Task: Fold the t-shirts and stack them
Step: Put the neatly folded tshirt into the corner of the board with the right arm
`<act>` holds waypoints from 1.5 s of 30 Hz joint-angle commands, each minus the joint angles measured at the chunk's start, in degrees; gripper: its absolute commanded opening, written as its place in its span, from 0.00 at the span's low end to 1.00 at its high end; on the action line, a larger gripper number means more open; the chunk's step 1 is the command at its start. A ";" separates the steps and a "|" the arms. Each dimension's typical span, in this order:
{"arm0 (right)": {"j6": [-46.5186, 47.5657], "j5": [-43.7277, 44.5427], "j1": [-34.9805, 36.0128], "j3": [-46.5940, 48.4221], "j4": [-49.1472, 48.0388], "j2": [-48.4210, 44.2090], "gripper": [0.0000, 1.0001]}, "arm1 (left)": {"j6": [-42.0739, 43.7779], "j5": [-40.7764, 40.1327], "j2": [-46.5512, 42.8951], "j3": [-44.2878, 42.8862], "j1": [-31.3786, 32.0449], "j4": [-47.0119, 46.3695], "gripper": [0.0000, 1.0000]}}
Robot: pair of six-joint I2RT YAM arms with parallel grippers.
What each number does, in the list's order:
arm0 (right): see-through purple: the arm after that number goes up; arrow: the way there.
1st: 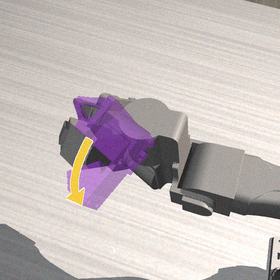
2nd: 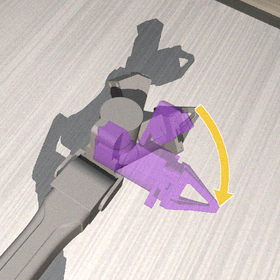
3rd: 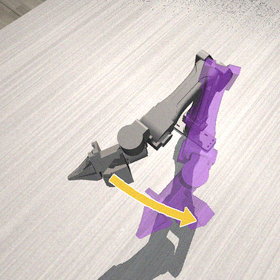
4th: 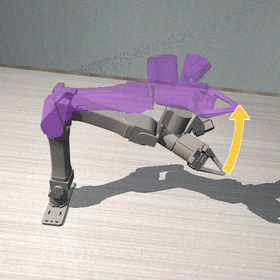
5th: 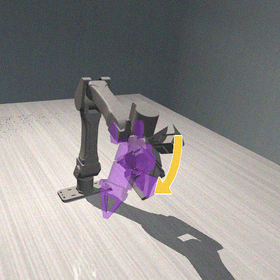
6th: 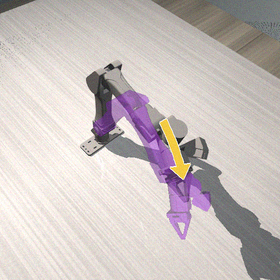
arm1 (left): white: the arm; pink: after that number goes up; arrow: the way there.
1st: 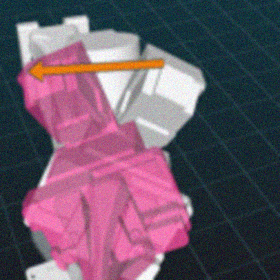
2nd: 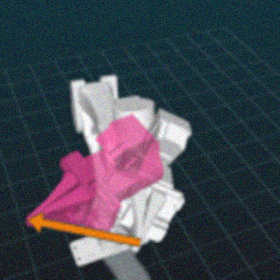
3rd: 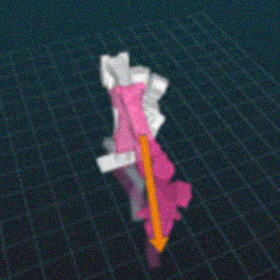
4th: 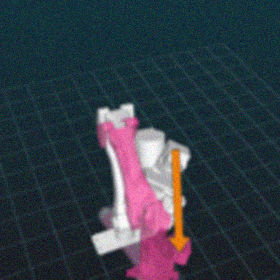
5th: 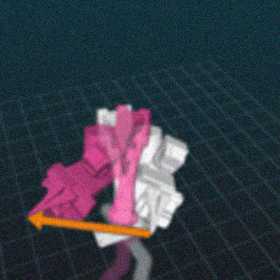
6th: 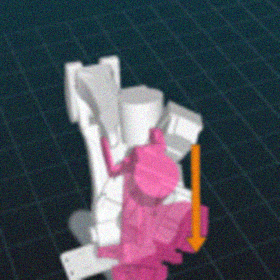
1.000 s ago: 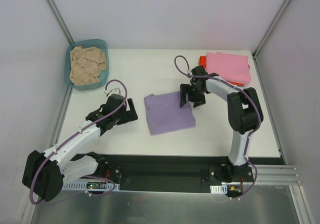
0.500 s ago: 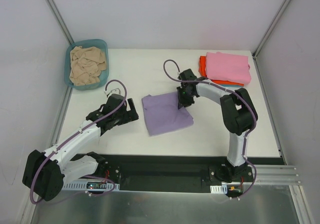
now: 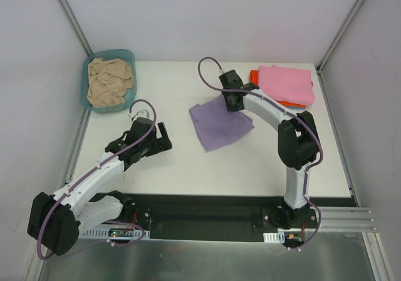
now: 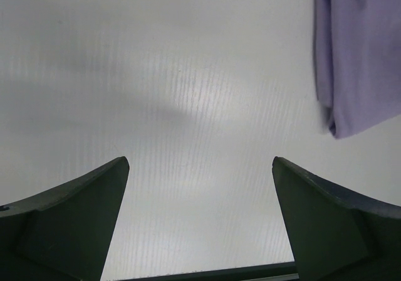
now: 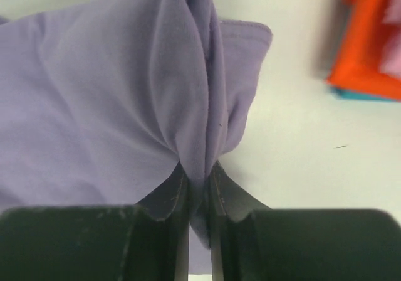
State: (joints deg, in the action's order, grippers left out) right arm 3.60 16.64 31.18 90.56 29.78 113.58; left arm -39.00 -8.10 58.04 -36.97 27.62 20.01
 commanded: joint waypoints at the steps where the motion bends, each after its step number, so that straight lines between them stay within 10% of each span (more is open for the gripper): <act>1: 7.65 14.62 -1.12 7.42 1.07 -0.56 0.01 | 2.09 -2.80 -2.23 -1.00 -1.07 1.08 0.99; 45: 22.78 8.50 -16.67 40.83 5.38 -0.02 0.01 | 1.65 -5.61 -5.83 -4.69 -1.69 8.55 0.99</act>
State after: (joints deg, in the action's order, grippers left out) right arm 27.40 27.59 15.27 128.68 36.80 117.91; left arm -37.06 -12.34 52.73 -39.62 26.50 27.42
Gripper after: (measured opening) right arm 0.143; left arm 0.993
